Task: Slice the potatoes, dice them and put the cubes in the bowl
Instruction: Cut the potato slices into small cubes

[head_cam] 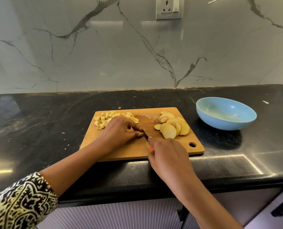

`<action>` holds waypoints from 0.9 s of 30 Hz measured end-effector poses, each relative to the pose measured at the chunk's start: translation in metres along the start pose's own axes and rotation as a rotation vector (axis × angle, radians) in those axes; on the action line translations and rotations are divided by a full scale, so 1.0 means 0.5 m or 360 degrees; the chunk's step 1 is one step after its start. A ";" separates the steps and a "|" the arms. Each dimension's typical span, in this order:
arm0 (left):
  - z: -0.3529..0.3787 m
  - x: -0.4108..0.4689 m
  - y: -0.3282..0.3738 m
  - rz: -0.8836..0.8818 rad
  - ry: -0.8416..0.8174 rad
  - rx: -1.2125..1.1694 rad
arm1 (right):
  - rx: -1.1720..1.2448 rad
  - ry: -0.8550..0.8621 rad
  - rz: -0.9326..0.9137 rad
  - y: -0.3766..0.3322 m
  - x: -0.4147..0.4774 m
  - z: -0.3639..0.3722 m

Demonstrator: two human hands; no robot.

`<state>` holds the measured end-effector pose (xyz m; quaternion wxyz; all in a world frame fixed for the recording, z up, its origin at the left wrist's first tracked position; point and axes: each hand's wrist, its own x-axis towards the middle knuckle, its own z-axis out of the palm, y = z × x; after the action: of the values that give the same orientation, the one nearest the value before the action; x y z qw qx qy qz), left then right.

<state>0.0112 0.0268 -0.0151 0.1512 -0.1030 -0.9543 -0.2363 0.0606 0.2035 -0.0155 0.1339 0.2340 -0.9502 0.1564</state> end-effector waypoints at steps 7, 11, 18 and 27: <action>0.009 -0.010 -0.006 0.0021 0.0078 0.0103 | -0.0025 -0.0171 -0.0051 0.011 -0.030 -0.028; 0.009 -0.006 -0.015 0.0033 0.0141 0.0327 | 0.0177 -0.0144 0.0008 0.040 -0.041 -0.051; 0.000 0.007 -0.027 0.0263 0.0118 0.0257 | 0.0489 0.0339 0.0149 0.068 -0.001 -0.015; -0.009 0.052 -0.027 0.0527 -0.0128 0.0734 | 0.0685 0.0402 0.0112 0.076 0.002 0.009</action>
<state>-0.0154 0.0161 -0.0083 0.1691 -0.2296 -0.9583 0.0192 0.0405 0.2333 -0.0282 0.1932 0.2027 -0.8782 0.3878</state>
